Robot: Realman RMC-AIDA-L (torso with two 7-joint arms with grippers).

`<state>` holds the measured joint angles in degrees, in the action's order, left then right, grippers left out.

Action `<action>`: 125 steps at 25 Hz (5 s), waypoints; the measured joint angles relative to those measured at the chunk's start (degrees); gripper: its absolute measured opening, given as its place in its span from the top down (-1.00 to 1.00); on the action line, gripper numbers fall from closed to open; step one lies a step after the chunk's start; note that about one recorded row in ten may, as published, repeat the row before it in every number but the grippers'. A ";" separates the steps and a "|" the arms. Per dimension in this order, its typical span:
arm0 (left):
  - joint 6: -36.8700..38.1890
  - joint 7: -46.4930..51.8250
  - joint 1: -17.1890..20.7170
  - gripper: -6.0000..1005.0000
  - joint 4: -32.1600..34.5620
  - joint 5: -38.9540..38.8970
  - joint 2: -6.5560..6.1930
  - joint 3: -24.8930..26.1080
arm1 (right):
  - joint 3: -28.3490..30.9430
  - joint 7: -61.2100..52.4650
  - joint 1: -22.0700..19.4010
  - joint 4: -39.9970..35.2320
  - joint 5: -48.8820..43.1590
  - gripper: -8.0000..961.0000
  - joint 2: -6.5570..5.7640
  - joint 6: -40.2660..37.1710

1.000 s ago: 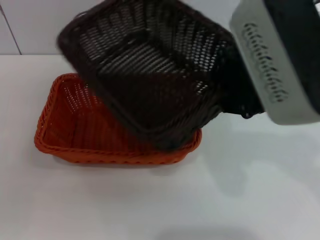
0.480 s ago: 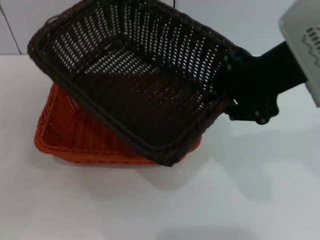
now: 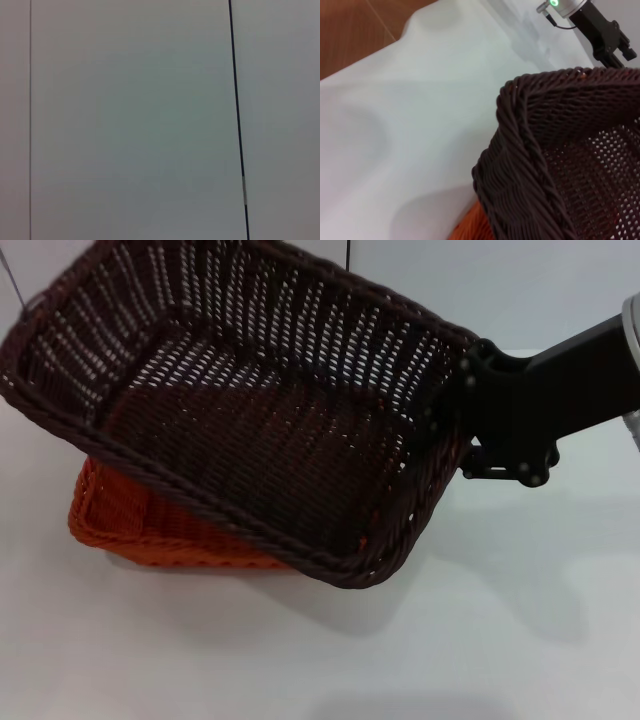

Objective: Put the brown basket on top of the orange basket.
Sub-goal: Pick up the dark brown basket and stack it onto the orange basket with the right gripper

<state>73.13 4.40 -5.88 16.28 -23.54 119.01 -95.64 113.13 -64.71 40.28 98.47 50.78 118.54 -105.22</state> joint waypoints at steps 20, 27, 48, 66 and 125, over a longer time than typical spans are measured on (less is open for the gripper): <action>-0.23 0.10 -0.57 -0.30 -1.33 -0.01 0.08 -0.12 | 4.97 17.15 6.22 -13.41 -7.45 0.66 -2.08 5.76; -0.39 0.08 -0.84 -0.30 -1.51 -0.01 0.08 -0.08 | 7.48 20.84 8.96 -18.61 -7.28 0.66 -3.55 7.49; -0.76 -0.06 -1.04 -0.29 -2.07 -4.75 0.08 0.28 | 5.19 29.48 12.46 -29.71 -8.16 0.66 -3.54 10.78; 0.14 1.41 -1.21 -0.29 -2.07 -6.00 0.08 -0.42 | 5.76 35.27 14.68 -38.76 -6.08 0.66 -4.20 18.05; -0.13 4.50 -0.51 -0.39 -2.76 -6.00 -0.24 -0.01 | -8.14 29.85 2.31 -31.39 -1.82 0.41 0.29 34.76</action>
<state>73.00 8.91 -6.39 13.52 -29.54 118.77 -95.66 104.99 -34.86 42.59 67.08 48.96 118.83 -70.46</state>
